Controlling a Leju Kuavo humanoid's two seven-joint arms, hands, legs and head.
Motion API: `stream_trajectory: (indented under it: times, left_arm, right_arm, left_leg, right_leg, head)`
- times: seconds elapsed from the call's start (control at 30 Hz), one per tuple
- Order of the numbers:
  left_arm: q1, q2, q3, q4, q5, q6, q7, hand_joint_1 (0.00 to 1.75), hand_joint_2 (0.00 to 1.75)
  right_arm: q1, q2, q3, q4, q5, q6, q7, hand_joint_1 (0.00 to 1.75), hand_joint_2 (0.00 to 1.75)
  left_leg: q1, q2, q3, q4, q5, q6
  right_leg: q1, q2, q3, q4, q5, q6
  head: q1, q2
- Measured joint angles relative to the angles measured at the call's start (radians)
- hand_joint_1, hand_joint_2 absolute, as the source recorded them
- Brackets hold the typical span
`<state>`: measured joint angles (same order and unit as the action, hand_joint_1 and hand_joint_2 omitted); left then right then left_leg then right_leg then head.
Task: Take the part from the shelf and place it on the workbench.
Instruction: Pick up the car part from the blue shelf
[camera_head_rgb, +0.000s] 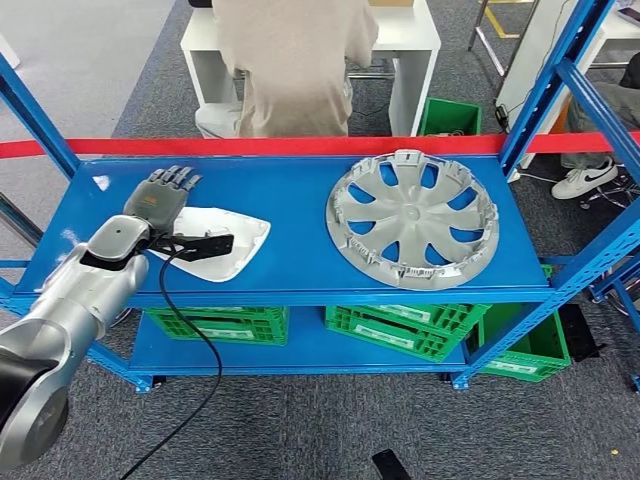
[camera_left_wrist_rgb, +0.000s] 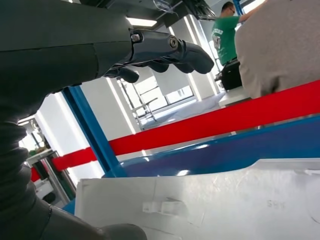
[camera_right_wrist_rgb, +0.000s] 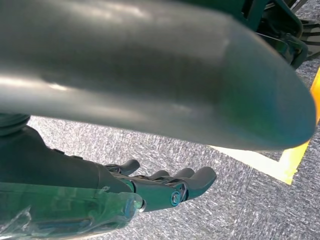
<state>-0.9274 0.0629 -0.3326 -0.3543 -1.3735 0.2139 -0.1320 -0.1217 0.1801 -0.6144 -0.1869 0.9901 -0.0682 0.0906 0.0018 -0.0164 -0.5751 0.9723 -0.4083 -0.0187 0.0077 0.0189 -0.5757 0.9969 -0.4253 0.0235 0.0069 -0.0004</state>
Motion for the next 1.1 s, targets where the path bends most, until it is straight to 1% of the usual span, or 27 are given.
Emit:
stream_trajectory:
  times: [0.1,0.17,0.4,0.73,0.83,0.97,1.03,1.1]
  left_arm:
    - [-0.001,0.000,0.000,-0.001,0.000,-0.001,0.000,0.00,1.75]
    - [-0.002,0.001,-0.001,-0.002,0.003,-0.020,-0.005,0.00,1.75]
    - [-0.021,0.012,0.000,-0.002,0.040,-0.171,-0.052,0.00,1.75]
    - [-0.038,0.034,0.017,0.001,0.101,-0.312,-0.120,0.00,1.75]
    - [-0.049,0.039,0.023,0.001,0.127,-0.394,-0.147,0.00,1.75]
    - [-0.070,0.046,0.024,0.003,0.153,-0.510,-0.159,0.00,1.75]
    - [-0.080,0.050,0.024,0.004,0.160,-0.551,-0.159,0.00,1.75]
    - [-0.087,0.054,0.023,0.005,0.162,-0.573,-0.159,0.00,1.75]
  right_arm:
    - [0.000,0.000,-0.002,0.000,-0.002,0.000,-0.001,0.00,0.00]
    - [0.001,0.000,-0.004,0.000,-0.003,0.000,-0.002,0.00,0.00]
    - [0.003,0.000,-0.013,0.000,-0.002,0.005,-0.004,0.00,0.00]
    - [0.003,0.000,-0.018,0.000,0.003,0.011,-0.008,0.00,0.00]
    - [0.004,0.000,-0.018,0.000,0.003,0.013,-0.009,0.00,0.00]
    - [0.005,-0.001,-0.020,0.000,0.004,0.016,-0.010,0.00,0.00]
    - [0.005,-0.001,-0.020,0.000,0.005,0.019,-0.010,0.00,0.00]
    - [0.005,-0.001,-0.021,0.000,0.007,0.022,-0.010,0.00,0.00]
  left_leg:
    - [0.000,0.000,0.000,0.000,0.000,0.000]
    - [0.000,0.000,0.000,0.000,0.000,0.000]
    - [0.000,0.000,0.000,0.000,0.000,0.000]
    - [0.000,0.000,0.000,0.000,0.000,0.000]
    - [0.000,0.000,0.000,0.000,0.000,0.000]
    - [0.000,0.000,-0.001,0.000,0.000,0.000]
    - [0.000,0.000,-0.001,0.000,0.000,0.000]
    - [0.000,0.000,-0.001,0.000,0.000,0.000]
  right_leg:
    - [0.000,0.000,0.000,0.000,0.000,0.000]
    - [0.000,0.000,0.000,0.000,0.000,0.000]
    - [0.000,0.000,0.000,0.000,0.000,0.000]
    - [0.000,0.000,0.000,0.000,0.000,0.000]
    - [0.000,0.000,0.000,0.000,0.000,0.000]
    - [0.000,0.000,0.000,0.000,0.000,0.000]
    - [0.000,0.000,0.000,0.000,0.000,0.000]
    - [0.000,0.000,0.000,0.000,0.000,0.000]
  head:
    - [0.000,0.000]
    - [0.000,0.000]
    - [0.000,0.000]
    - [0.000,0.000]
    - [0.000,0.000]
    - [0.000,0.000]
    - [0.000,0.000]
    - [0.000,0.000]
